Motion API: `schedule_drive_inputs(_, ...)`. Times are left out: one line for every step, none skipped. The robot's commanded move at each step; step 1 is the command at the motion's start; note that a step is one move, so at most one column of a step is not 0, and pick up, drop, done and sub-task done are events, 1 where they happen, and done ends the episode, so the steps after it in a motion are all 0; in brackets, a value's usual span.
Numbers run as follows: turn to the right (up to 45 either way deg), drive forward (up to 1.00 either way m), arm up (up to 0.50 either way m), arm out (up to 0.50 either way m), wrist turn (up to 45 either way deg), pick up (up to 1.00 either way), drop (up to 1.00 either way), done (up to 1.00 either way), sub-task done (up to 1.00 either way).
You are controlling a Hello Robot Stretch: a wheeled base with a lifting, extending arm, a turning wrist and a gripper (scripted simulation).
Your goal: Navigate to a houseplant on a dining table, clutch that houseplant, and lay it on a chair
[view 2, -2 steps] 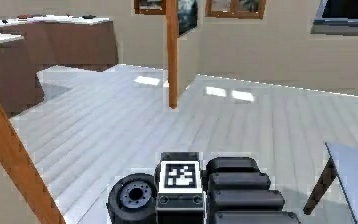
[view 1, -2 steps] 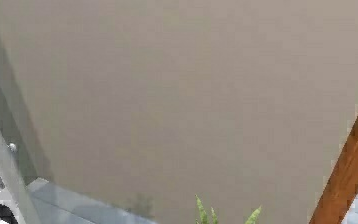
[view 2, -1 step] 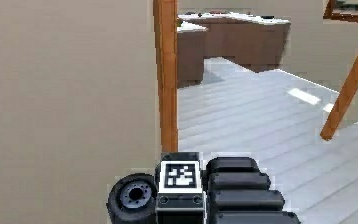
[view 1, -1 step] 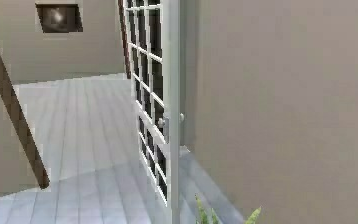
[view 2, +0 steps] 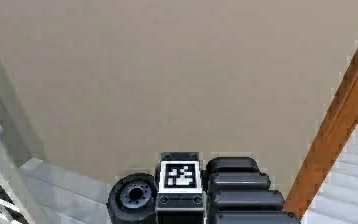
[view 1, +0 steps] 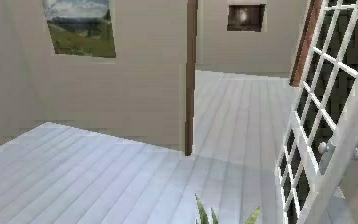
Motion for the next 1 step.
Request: schedule_drive_inputs(-18.0, 0.00, 0.00, 0.00, 0.0, 0.00, 0.00, 0.00, 0.00)
